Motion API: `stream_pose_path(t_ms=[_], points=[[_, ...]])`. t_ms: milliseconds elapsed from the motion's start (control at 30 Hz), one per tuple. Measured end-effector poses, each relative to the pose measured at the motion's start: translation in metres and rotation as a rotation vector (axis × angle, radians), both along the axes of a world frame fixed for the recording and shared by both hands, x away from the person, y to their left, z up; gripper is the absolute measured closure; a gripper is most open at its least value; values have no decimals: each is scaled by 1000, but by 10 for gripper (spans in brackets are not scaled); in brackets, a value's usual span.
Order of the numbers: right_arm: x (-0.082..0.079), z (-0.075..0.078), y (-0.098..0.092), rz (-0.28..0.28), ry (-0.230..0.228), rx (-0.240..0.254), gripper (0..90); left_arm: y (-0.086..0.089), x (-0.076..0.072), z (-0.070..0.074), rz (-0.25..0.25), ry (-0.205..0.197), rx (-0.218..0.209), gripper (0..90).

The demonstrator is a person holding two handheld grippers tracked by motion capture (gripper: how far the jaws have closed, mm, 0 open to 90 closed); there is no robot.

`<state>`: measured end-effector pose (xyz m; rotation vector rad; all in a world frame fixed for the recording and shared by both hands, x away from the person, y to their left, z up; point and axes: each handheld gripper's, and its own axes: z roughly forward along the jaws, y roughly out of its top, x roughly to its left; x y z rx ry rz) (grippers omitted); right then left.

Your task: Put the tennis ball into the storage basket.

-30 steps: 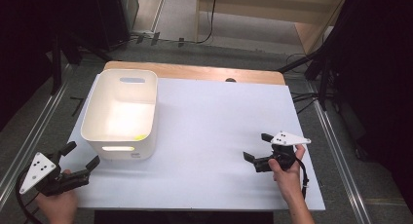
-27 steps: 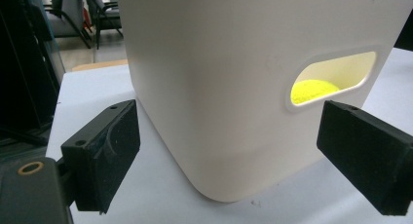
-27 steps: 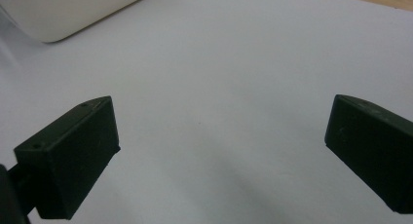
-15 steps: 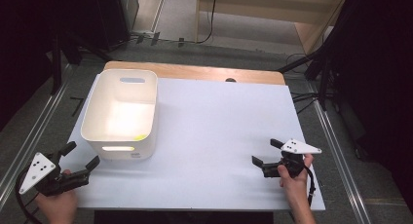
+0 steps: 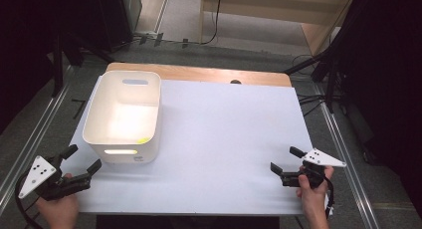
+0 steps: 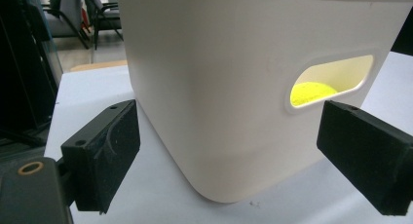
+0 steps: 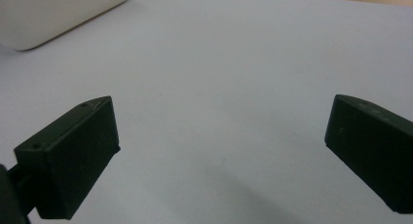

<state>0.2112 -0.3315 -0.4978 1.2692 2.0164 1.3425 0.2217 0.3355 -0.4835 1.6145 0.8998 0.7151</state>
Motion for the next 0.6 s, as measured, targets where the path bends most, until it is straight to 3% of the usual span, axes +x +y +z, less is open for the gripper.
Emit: stream_pose_path(t_ms=[333,467,600], points=[[-12,-7,-19,-47,3,6,0,1,0,0,0,1,-5,86],[-12,-10,-25,-59,8,27,0,0,0,0,1,1,-5,86],[-10,-12,-23,-55,17,14,0,1,0,0,0,2,-5,86]])
